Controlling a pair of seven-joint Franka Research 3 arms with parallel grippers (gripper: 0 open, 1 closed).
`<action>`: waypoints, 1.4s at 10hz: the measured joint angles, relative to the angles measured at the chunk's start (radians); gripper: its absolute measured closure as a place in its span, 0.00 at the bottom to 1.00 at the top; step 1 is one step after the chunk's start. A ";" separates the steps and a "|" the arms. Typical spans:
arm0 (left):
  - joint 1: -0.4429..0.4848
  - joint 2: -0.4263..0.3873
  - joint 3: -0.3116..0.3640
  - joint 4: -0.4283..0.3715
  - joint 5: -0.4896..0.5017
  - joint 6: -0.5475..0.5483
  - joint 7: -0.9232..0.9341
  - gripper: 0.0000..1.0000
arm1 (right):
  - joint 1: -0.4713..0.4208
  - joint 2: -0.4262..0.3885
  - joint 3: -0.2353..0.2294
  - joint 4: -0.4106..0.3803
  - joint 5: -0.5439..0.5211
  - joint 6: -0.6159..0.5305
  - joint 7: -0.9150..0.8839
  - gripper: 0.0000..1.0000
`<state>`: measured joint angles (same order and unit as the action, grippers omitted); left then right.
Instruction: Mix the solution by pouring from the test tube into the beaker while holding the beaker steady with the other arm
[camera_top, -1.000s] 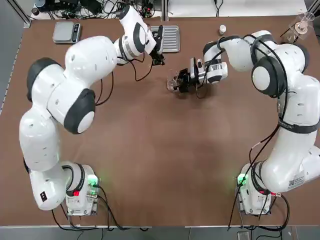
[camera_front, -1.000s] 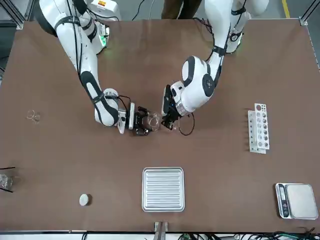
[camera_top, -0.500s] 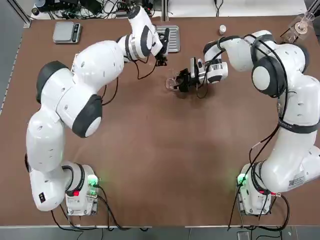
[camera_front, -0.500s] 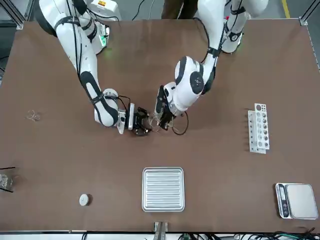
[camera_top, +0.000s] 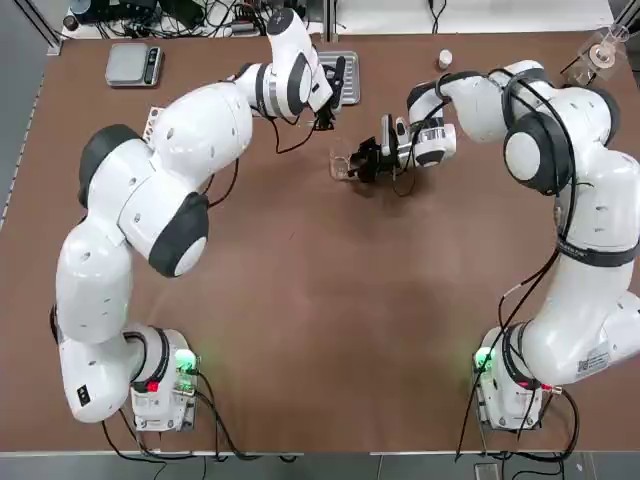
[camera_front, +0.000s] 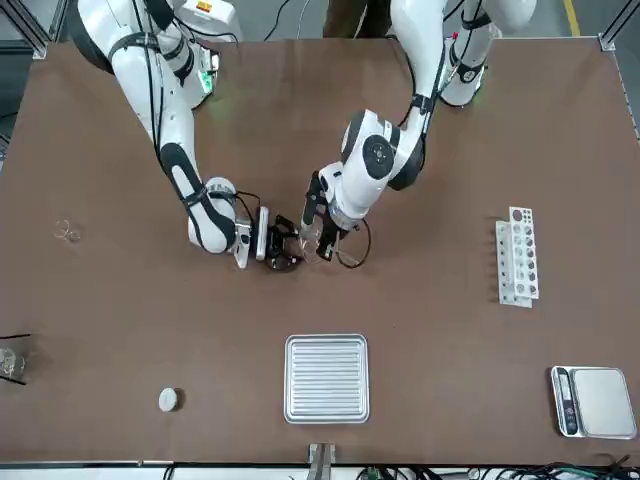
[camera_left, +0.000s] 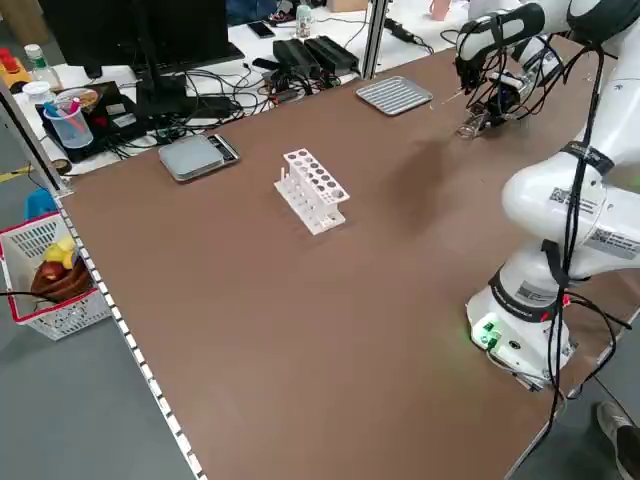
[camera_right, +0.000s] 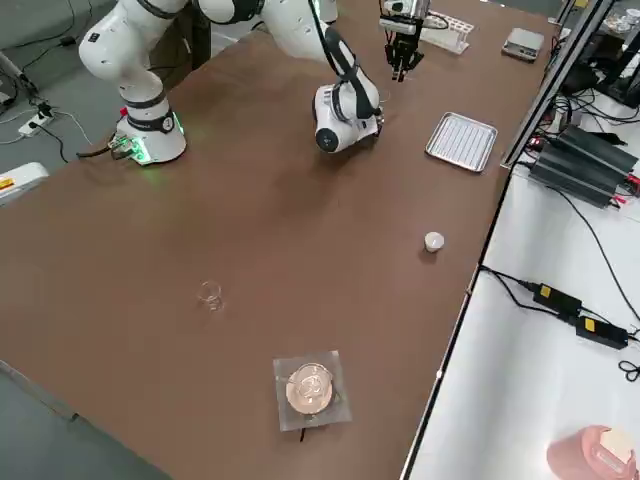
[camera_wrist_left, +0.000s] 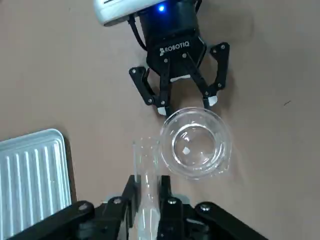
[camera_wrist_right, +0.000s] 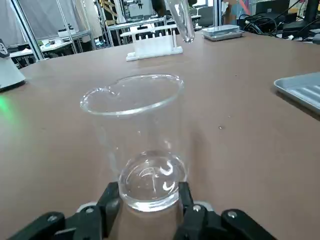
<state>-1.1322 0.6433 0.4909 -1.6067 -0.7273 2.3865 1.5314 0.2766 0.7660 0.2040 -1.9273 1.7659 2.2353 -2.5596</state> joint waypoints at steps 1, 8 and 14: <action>0.000 0.008 0.001 0.000 0.001 0.000 -0.002 0.78 | 0.000 0.000 0.000 0.000 0.000 0.000 0.000 0.45; -0.087 0.053 0.070 0.002 0.055 0.000 -0.082 0.78 | -0.001 0.000 0.000 0.000 0.000 0.000 0.000 0.45; -0.110 0.067 0.080 0.012 0.141 0.000 -0.154 0.78 | -0.001 0.000 0.000 0.000 0.000 0.000 0.000 0.45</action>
<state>-1.2422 0.7100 0.5713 -1.5949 -0.5859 2.3865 1.3773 0.2758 0.7660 0.2040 -1.9273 1.7659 2.2354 -2.5596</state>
